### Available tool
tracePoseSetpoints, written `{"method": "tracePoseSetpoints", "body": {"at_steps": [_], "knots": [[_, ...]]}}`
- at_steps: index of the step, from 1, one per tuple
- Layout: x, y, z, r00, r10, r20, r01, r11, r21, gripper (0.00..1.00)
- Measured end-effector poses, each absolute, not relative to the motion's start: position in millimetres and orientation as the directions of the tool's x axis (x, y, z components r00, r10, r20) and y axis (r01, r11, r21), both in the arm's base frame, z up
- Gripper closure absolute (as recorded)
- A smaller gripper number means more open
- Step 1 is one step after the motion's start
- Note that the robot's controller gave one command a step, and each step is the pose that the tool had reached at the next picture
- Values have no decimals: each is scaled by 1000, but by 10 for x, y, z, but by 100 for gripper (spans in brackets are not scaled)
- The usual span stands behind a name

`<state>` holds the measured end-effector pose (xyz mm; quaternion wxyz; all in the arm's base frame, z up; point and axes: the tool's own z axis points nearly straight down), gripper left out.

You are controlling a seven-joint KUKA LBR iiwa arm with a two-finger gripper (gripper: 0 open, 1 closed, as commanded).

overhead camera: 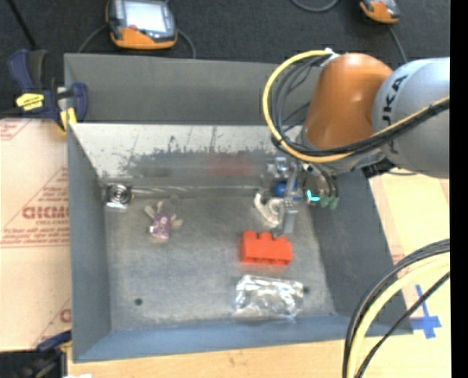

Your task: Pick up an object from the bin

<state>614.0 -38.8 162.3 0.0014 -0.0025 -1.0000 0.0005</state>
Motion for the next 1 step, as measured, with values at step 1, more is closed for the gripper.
{"method": "tracePoseSetpoints", "body": {"at_steps": [1], "knots": [[5344, -416, 988, -962, -271, -1, -271, 962, -2, 0]]}}
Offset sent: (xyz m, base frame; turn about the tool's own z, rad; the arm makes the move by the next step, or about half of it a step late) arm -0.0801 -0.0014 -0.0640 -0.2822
